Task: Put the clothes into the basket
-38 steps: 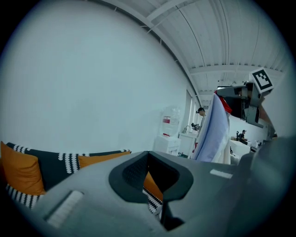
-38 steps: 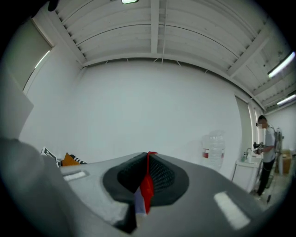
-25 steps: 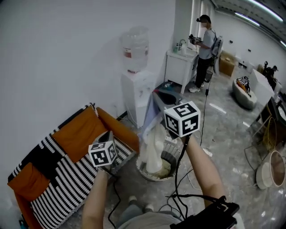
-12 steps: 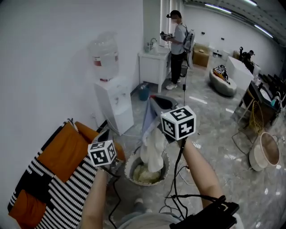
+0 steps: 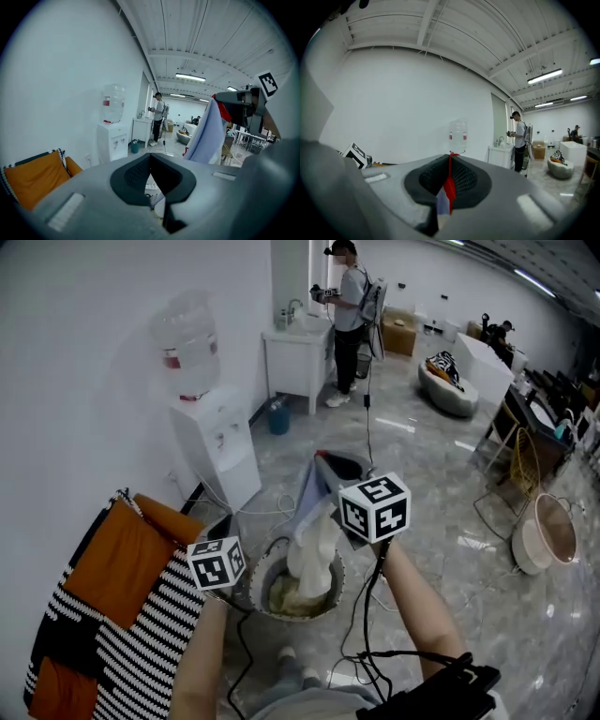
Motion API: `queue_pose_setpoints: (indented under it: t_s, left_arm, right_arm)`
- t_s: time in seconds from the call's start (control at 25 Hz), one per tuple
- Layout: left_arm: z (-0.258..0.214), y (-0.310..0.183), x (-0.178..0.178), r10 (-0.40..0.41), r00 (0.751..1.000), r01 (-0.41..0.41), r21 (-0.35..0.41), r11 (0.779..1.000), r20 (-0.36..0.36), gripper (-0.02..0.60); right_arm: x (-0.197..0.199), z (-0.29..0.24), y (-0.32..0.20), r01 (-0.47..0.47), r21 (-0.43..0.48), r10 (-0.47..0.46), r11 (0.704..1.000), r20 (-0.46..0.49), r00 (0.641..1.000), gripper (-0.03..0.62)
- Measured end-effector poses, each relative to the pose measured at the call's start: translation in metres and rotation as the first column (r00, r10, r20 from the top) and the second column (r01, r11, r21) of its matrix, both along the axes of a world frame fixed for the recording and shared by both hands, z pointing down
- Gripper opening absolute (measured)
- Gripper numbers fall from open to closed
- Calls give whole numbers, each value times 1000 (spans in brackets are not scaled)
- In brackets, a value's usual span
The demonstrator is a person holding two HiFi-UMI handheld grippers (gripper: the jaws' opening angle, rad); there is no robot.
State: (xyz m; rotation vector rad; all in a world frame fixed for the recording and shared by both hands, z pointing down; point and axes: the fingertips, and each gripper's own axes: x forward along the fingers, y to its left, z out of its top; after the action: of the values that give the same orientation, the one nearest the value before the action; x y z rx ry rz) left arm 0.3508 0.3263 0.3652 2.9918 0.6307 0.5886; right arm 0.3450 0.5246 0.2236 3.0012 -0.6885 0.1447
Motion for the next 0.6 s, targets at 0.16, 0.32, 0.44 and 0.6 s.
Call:
queue_pose_setpoints:
  t_s: [0.16,0.32,0.44,0.6]
  left_arm:
    - [34,7,4,12,998,-12,0,1000,61,6]
    - [79,13,0,24,991,-26,13,1000,135,6]
    - [112,19,-8,25,982,-30,25,999,187,6]
    - [146,21,-12,21,971,-30,36,999,237,6]
  right_arm:
    - [6,45,8,-17,17,15,1000,78,997,11]
    - [7,102,15,-31,-12,33,999,144,989,11]
    - [2,147,22,-47,17,42,999,215,976,11]
    - [4,203,24,-71,58,49,996,314,948,11]
